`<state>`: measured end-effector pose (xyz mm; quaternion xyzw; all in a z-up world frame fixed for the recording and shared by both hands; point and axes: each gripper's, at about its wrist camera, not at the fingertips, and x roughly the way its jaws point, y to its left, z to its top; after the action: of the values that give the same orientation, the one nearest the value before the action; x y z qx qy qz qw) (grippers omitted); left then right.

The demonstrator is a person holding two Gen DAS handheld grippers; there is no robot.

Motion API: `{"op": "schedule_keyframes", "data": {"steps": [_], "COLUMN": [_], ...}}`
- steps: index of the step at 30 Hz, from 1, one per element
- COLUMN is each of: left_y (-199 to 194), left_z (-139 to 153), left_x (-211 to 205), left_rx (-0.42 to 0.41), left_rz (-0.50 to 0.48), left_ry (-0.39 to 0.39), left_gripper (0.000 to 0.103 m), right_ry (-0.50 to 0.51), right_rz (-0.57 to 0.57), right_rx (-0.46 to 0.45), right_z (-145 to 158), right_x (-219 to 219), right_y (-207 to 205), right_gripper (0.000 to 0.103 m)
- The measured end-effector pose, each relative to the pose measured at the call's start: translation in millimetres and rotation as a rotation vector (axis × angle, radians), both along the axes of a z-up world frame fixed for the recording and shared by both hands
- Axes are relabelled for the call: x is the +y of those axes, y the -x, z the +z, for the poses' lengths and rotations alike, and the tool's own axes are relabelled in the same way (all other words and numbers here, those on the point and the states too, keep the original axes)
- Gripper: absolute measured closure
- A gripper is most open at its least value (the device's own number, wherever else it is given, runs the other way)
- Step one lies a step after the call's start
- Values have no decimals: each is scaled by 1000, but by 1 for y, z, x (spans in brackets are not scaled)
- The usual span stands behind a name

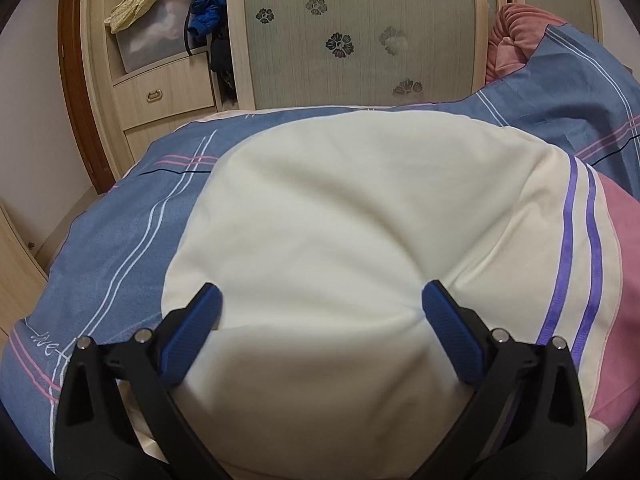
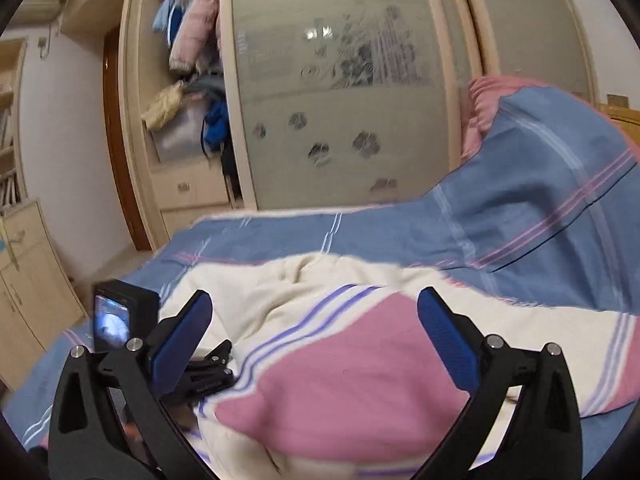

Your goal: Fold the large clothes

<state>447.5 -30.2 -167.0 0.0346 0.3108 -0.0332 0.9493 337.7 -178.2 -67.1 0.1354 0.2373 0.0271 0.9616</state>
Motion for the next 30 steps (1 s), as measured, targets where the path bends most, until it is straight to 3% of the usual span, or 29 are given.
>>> {"op": "schedule_keyframes", "data": {"steps": [1,2,3,7,11,13,15,17,19,21,24,27,29,30], "left_y": [0,-1,-2,-3,-4,8,34,59,73,71,68,87,109,112], "left_z": [0,-1,-1,-4,-4,5,22,36,50,49,31,35,44,47], "left_x": [0,1,2,-2,0,-4,-21,-41,-51,-51,-42,-14,3,6], "left_rx": [1,4,6,15,24,-44,-182,-278,-248,-155,-105,-103,-177,-185], "left_rz": [-1,-1,-1,-6,-5,8,25,-23,-126,-175,-79,-33,-13,3], "left_ry": [3,7,11,-8,-1,-38,-183,-277,-179,-50,-103,-58,-156,-291], "left_gripper": [2,2,2,2,2,2,2,2,2,2,2,2,2,2], "right_ry": [-163,-246,-241,16,41,83,151,126,32,-2,28,57,53,43], "right_rz": [15,12,0,18,13,14,-2,-51,-65,-51,-52,-19,0,5], "right_rx": [75,142,174,218,238,233,193,181,204,324,368,337,333,337], "right_z": [-26,-49,-64,-84,-85,-73,-49,-36,-35,-54,-77,-74,-74,-74], "right_x": [-13,-23,-26,-8,-3,-6,-8,-24,-45,-55,-47,-38,-39,-41], "right_y": [-21,-35,-42,-55,-60,-46,-31,-23,-20,-33,-42,-44,-41,-41], "right_gripper": [1,1,1,1,1,1,1,1,1,1,1,1,1,1]}}
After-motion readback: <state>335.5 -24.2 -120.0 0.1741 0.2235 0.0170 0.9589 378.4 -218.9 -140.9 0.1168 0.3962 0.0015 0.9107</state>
